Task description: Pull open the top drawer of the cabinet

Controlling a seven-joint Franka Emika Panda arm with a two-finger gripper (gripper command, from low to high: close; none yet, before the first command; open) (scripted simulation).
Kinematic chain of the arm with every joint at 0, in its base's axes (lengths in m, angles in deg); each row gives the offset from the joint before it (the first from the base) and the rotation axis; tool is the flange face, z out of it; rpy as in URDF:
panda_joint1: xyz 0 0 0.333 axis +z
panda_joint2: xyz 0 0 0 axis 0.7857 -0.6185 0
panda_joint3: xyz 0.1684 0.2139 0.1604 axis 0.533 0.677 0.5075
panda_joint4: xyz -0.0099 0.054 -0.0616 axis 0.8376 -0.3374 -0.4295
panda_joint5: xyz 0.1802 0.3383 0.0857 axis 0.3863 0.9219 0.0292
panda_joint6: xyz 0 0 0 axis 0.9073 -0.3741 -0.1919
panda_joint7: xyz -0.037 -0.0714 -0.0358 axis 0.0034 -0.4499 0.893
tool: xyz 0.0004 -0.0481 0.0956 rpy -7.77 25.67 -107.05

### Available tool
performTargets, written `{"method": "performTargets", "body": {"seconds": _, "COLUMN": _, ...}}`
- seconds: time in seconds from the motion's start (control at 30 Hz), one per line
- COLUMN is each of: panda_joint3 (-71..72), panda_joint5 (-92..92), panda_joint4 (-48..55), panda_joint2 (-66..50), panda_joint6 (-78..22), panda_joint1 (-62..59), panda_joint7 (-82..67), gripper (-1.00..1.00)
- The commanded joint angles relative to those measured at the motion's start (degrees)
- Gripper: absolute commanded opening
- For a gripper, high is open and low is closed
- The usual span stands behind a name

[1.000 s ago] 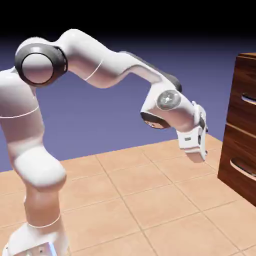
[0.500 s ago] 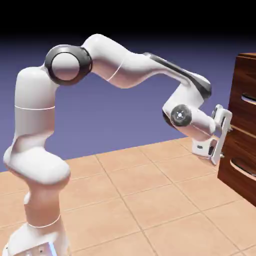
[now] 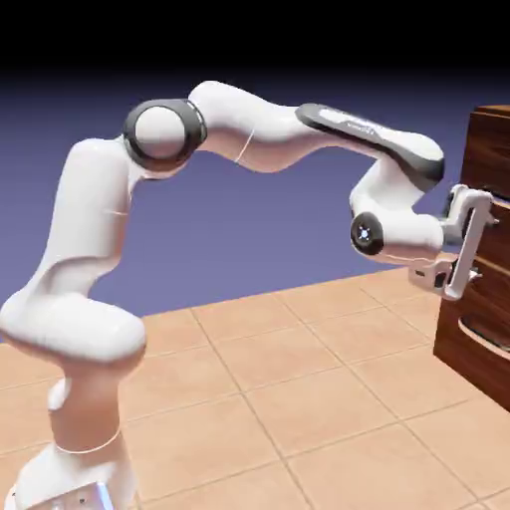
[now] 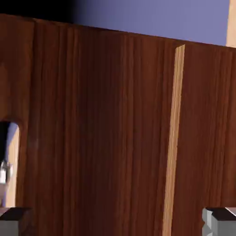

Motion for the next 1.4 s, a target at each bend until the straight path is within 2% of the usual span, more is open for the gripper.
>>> {"method": "performTargets", "body": {"seconds": 0.0, "panda_joint3": -1.0, "panda_joint5": 2.5, "panda_joint4": 1.0, "panda_joint2": -1.0, "panda_joint6": -0.3, "panda_joint1": 0.8, "panda_joint7": -0.6, "gripper": 0.0}}
{"method": "performTargets", "body": {"seconds": 0.23, "panda_joint3": -6.0, "panda_joint5": 15.1, "panda_joint4": 6.3, "panda_joint2": -6.2, "panda_joint6": -2.0, "panda_joint1": 4.6, "panda_joint7": -3.8, "gripper": 0.0}}
{"method": "performTargets", "body": {"seconds": 0.47, "panda_joint3": -0.8, "panda_joint5": 13.0, "panda_joint4": 20.4, "panda_joint2": -15.5, "panda_joint6": 1.6, "panda_joint1": -4.8, "panda_joint7": 4.5, "gripper": 0.0}}
{"method": "performTargets", "body": {"seconds": 0.5, "panda_joint3": -0.8, "panda_joint5": 13.0, "panda_joint4": 20.4, "panda_joint2": -15.5, "panda_joint6": 1.6, "panda_joint1": -4.8, "panda_joint7": 4.5, "gripper": -1.0}}
{"method": "performTargets", "body": {"seconds": 0.77, "panda_joint3": -6.3, "panda_joint5": 15.2, "panda_joint4": 5.9, "panda_joint2": -6.1, "panda_joint6": -2.1, "panda_joint1": 5.0, "panda_joint7": -3.8, "gripper": -1.0}}
{"method": "performTargets", "body": {"seconds": 1.03, "panda_joint3": -17.4, "panda_joint5": 17.5, "panda_joint4": -9.1, "panda_joint2": 7.6, "panda_joint6": -4.0, "panda_joint1": 20.6, "panda_joint7": -17.0, "gripper": -1.0}}
{"method": "performTargets", "body": {"seconds": 1.2, "panda_joint3": -26.0, "panda_joint5": 18.9, "panda_joint4": -13.9, "panda_joint2": 14.1, "panda_joint6": -3.8, "panda_joint1": 31.0, "panda_joint7": -24.3, "gripper": -1.0}}
{"method": "performTargets", "body": {"seconds": 1.37, "panda_joint3": -36.1, "panda_joint5": 19.0, "panda_joint4": -16.5, "panda_joint2": 14.8, "panda_joint6": -4.2, "panda_joint1": 41.2, "panda_joint7": -25.0, "gripper": -1.0}}
